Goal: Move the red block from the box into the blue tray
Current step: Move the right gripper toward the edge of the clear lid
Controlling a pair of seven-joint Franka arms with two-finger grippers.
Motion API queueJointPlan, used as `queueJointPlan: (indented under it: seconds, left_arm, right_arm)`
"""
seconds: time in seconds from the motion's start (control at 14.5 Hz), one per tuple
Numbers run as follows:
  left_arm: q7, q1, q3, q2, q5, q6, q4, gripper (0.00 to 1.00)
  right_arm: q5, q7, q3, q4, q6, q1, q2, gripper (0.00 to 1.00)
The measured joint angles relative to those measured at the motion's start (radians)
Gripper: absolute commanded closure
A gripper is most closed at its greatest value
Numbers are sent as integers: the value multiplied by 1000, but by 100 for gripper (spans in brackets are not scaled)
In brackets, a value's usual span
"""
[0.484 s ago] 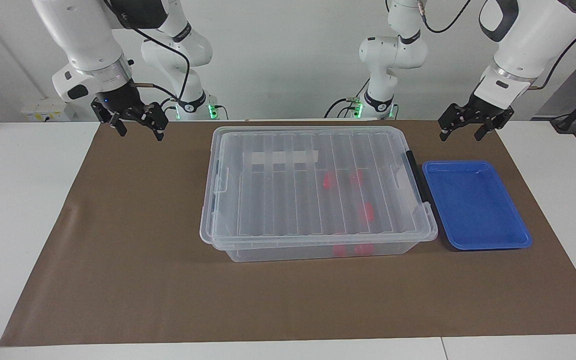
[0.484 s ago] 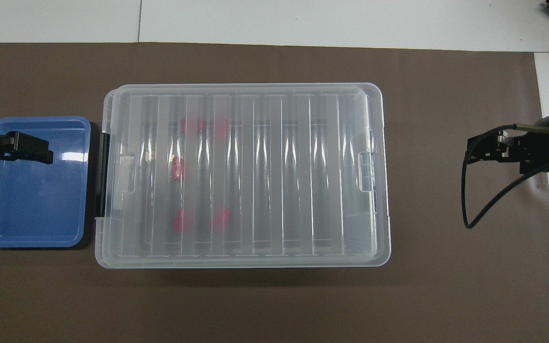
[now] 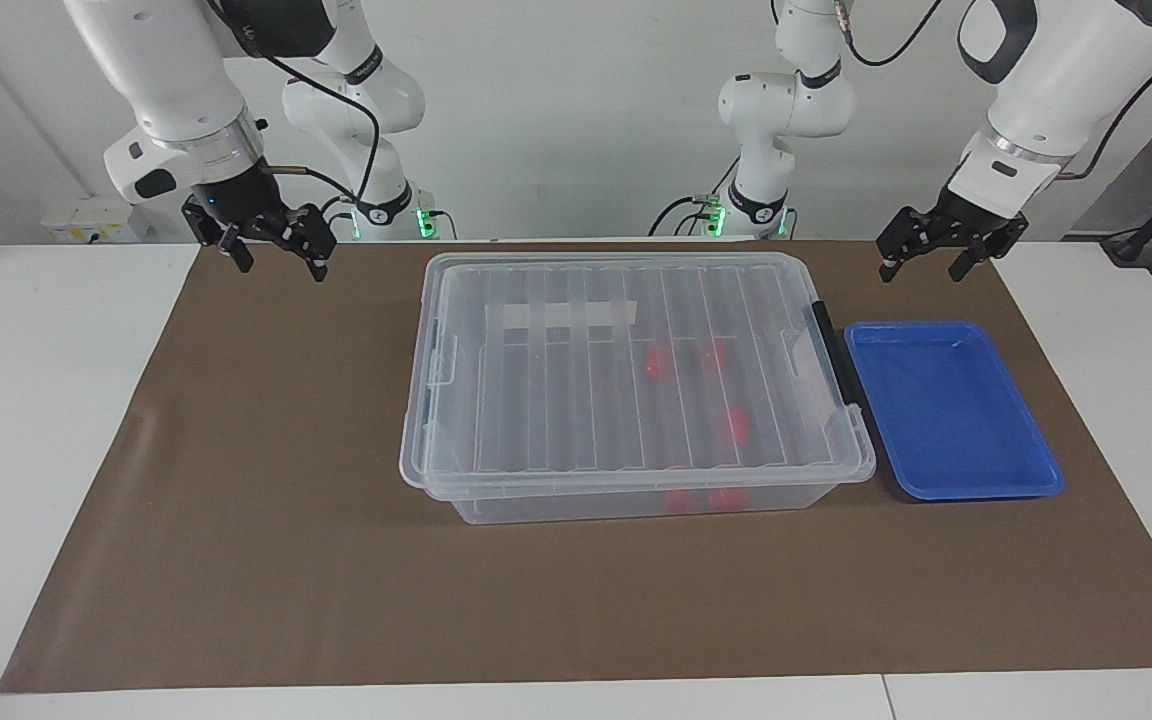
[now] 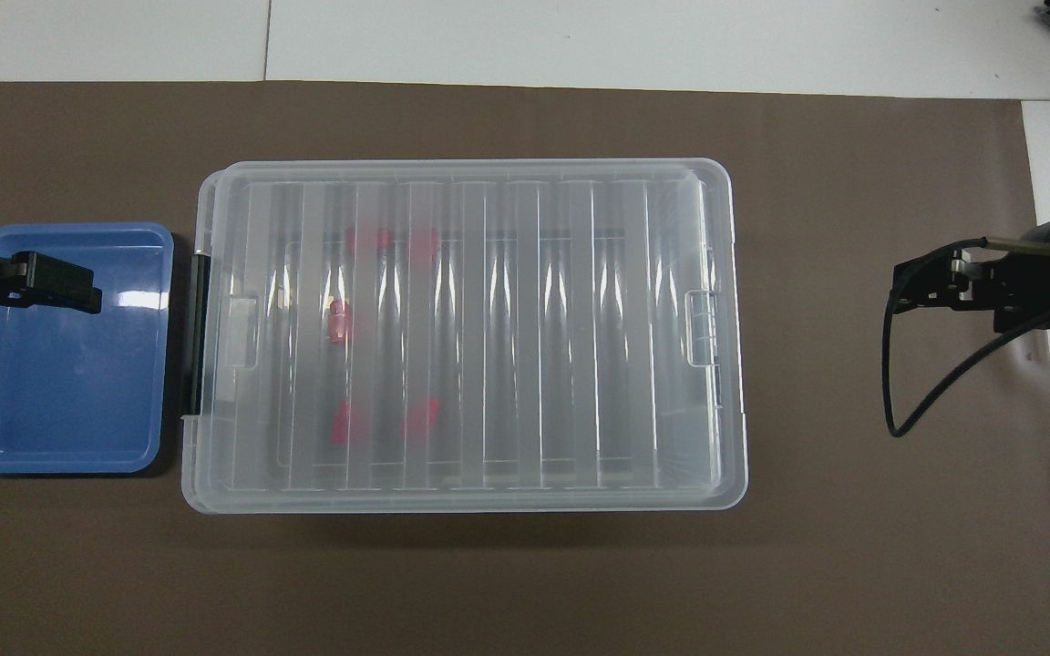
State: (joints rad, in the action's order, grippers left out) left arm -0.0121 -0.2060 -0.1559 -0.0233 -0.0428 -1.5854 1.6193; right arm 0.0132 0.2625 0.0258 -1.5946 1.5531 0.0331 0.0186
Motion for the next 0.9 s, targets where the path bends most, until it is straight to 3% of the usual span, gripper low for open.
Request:
queueJointPlan:
  seconds: [0.28, 0.55, 0.9]
  left_arm:
    - [0, 0, 0, 0, 0, 0, 0, 0]
    - [0, 0, 0, 0, 0, 0, 0, 0]
    - [0, 0, 0, 0, 0, 0, 0, 0]
  right_arm:
    - [1, 0, 2, -36, 44, 4, 8, 0]
    - [1, 0, 6, -175, 198, 14, 37, 0]
    - [3, 62, 15, -268, 340, 86, 34, 0]
